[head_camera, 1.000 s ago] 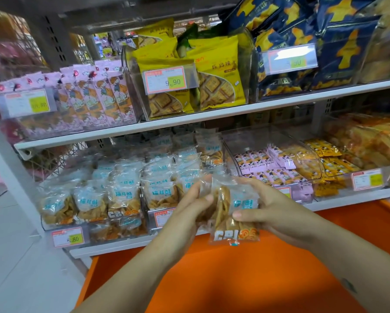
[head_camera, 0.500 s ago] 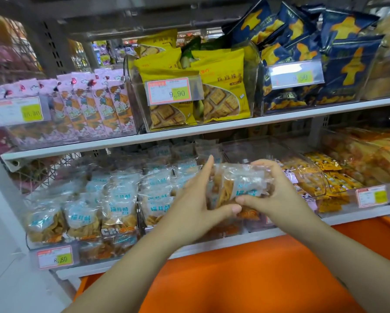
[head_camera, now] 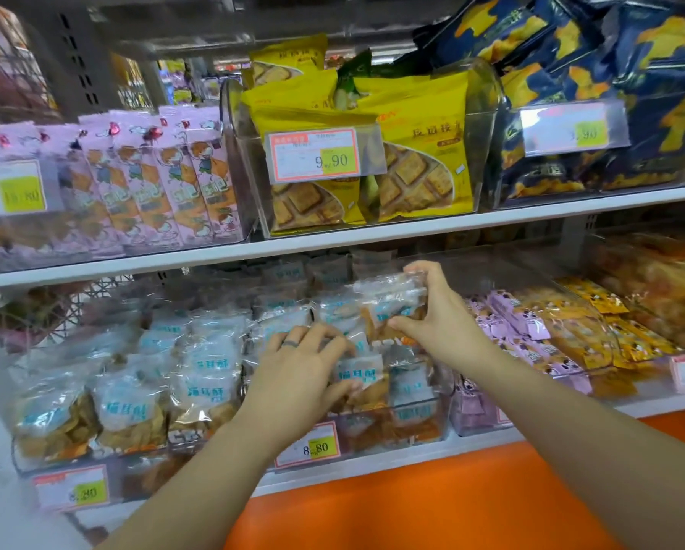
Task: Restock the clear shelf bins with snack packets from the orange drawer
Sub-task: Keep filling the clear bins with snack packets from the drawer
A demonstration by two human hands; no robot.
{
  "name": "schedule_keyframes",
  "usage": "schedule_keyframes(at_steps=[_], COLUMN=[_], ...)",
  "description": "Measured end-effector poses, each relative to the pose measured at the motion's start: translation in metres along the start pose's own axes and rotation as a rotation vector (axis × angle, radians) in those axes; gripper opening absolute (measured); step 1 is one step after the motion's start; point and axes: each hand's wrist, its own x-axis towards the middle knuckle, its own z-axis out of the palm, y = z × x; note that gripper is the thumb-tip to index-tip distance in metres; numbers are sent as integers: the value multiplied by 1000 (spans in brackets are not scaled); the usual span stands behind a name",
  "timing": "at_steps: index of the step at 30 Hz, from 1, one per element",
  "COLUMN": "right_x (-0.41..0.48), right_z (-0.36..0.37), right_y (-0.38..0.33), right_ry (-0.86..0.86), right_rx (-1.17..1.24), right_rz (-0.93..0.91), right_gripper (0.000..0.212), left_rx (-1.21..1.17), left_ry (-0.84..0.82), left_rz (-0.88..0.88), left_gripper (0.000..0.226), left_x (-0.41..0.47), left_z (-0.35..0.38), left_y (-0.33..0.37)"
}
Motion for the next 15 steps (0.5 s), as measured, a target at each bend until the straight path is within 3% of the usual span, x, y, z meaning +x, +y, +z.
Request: schedule_keyframes(at_steps=[6,9,12,15], right_x=[21,30,37,44], right_z=[-2,1,3,0], right_y=[8,9,14,15], right_ry=[-67,-73,-107,-162], right_rx=[-4,-12,-15,-101], right_rz=[50,70,106,111], right_gripper=[51,47,43,43], left_rx=[-154,-223,-109,-51], left_ry=[325,309,256,275], left_rz=[75,127,146,117], left_gripper=[15,17,24,12], left_x=[8,18,30,42], left_z=[6,5,17,20], left_y=[7,19,27,33])
